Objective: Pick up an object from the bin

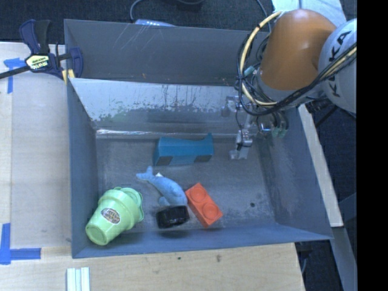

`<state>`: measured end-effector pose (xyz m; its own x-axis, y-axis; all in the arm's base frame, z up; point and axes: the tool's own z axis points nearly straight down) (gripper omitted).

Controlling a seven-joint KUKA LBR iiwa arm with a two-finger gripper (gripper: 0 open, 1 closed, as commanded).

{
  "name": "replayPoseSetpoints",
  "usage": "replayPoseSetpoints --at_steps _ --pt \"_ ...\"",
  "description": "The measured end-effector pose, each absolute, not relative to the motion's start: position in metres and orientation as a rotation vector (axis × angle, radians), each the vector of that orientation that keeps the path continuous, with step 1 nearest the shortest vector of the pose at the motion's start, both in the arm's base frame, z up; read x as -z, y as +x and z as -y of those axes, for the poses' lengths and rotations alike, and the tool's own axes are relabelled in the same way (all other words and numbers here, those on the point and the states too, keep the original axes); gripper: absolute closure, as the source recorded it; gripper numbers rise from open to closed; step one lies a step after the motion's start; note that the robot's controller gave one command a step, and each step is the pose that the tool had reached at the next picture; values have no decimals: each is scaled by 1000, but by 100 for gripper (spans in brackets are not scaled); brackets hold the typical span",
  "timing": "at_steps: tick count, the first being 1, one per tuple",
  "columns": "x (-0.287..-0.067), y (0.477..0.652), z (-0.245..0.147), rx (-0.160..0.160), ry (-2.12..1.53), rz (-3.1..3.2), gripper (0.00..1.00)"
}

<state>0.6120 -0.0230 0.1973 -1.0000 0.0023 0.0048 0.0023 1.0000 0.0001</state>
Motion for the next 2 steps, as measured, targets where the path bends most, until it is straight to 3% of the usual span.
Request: replayPoseSetpoints --at_steps 1,2 --pt "-202 613 23 0 -3 3145 0" --pt "-163 619 4 -2 -18 3152 0"
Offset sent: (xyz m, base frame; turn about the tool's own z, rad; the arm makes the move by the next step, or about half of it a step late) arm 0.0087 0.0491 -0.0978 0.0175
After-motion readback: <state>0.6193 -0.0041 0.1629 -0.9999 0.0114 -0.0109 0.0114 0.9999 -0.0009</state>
